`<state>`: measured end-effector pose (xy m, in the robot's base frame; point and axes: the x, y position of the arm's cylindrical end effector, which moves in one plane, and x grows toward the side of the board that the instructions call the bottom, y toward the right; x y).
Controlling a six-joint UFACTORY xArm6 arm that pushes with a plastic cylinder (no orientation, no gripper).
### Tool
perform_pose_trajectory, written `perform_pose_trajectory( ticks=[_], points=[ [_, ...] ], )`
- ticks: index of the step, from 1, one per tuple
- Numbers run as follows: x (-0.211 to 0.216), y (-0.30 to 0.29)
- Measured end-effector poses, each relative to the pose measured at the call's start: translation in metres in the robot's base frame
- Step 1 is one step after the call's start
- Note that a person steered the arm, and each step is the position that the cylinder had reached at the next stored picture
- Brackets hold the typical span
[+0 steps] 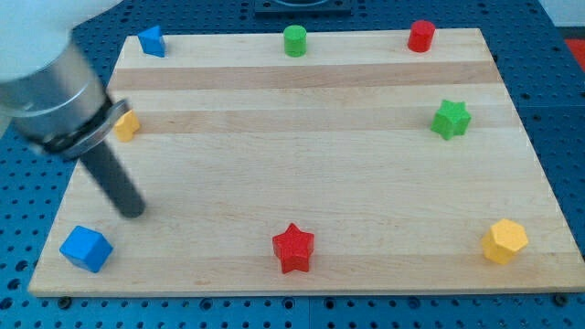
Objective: Push the yellow heart towards the blue cube
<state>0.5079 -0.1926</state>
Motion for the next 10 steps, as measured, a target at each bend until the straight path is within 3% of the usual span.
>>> perform_pose_trajectory(
  ticks=[1, 2, 3, 5, 10],
  points=[
    [-0.079, 0.027],
    [-0.15, 0.018],
    [-0.175, -0.034],
    [-0.169, -0.083],
    [-0.125, -0.036]
  ],
)
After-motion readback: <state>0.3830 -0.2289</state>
